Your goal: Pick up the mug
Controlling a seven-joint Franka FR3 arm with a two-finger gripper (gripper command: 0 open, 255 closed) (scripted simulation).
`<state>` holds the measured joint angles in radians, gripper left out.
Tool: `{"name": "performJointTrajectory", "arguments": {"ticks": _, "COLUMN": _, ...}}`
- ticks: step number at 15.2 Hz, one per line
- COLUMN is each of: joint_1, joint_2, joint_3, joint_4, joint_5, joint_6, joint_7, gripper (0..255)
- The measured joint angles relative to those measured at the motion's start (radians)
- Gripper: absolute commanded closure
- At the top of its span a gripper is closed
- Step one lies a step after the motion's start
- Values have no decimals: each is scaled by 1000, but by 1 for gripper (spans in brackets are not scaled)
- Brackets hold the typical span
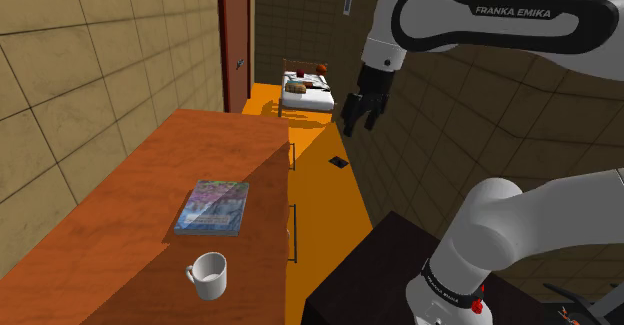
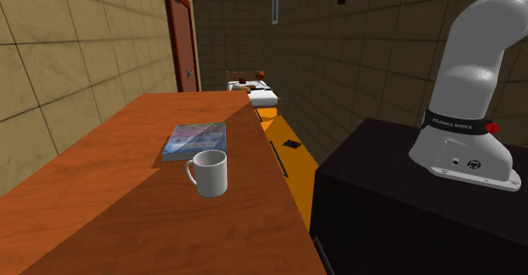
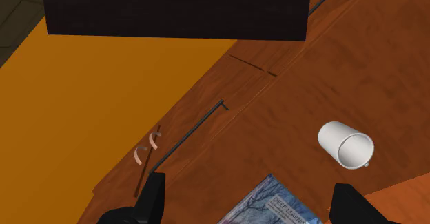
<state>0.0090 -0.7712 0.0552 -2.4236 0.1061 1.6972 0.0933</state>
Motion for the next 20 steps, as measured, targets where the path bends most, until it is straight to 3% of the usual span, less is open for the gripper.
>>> {"name": "performJointTrajectory", "arguments": {"ticks": 4, "joint_1": 8, "joint_2": 34, "joint_3": 30, "joint_4": -26, "joint_5": 18, "joint_6": 57, "joint_7": 28, "gripper": 0}}
{"name": "performJointTrajectory", "arguments": {"ticks": 9, "joint_1": 33, "joint_2": 119, "joint_3": 110, "joint_4": -89, "joint_5": 63, "joint_6": 202, "joint_7": 106, "gripper": 0}}
{"name": "performJointTrajectory", "arguments": {"ticks": 20, "joint_1": 59, "joint_2": 462, "joint_3": 285, "joint_4": -73, "joint_5": 90, "joint_6": 525, "joint_7": 292, "gripper": 0}}
